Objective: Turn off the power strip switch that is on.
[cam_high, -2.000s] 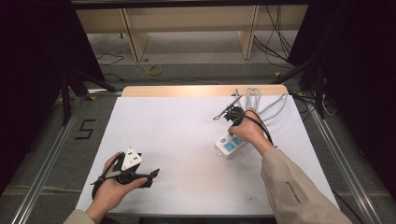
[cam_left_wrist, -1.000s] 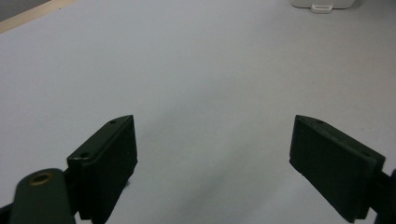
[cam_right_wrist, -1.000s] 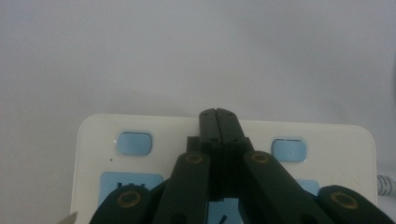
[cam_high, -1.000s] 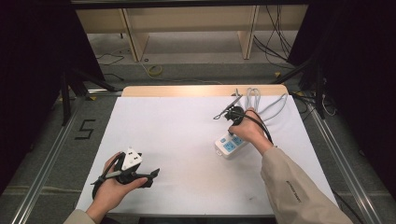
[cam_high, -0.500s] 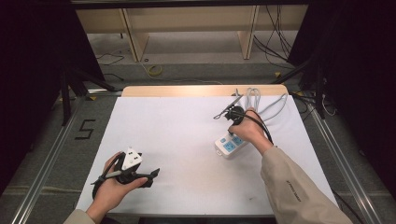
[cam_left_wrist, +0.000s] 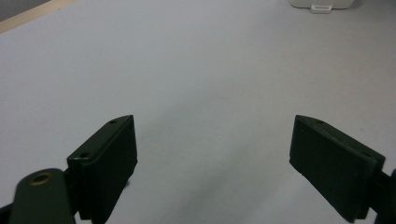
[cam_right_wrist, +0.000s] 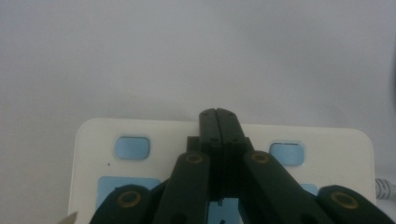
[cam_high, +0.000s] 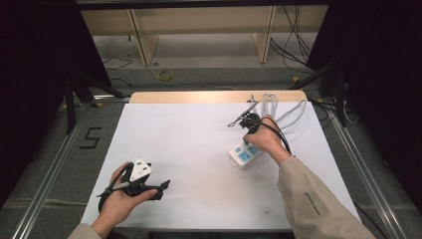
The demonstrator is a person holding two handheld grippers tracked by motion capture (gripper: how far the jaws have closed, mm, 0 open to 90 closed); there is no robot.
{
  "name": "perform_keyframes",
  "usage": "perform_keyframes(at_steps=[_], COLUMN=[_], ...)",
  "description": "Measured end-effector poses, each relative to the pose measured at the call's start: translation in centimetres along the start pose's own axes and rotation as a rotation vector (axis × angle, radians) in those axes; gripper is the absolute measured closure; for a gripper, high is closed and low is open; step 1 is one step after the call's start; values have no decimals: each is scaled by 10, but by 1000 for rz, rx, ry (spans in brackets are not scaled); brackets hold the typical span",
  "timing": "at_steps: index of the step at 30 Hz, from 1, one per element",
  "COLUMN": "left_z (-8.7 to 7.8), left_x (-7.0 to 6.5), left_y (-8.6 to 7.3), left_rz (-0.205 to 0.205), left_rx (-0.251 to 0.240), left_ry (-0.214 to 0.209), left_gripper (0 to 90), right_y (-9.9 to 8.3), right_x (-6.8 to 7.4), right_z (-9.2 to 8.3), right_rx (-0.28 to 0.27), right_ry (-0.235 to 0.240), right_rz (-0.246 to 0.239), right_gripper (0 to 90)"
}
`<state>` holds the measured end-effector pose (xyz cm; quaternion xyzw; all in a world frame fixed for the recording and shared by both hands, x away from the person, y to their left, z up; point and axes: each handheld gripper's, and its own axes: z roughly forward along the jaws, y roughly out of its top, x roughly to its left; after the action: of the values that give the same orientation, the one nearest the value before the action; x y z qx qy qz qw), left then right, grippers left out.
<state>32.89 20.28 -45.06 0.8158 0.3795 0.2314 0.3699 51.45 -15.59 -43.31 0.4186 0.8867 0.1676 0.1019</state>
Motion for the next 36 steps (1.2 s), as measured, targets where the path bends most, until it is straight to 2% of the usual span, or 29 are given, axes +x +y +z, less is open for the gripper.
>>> perform_keyframes(at_steps=[8,10,20,36], left_z=[0,0,0,0], left_x=[0,0,0,0], left_y=[0,0,0,0], left_rz=[1,0,0,-4], left_rx=[0,0,0,-2], left_ry=[-1,-2,-3,1], left_gripper=[147,147,147,147], right_y=[0,0,0,-3], right_x=[0,0,-1,-3], right_z=[0,-2,-3,-6], right_rx=[-4,-20,-9,-40], right_ry=[0,-3,2,-3], right_rz=[-2,-1,4,2], right_gripper=[900,900,900,900])
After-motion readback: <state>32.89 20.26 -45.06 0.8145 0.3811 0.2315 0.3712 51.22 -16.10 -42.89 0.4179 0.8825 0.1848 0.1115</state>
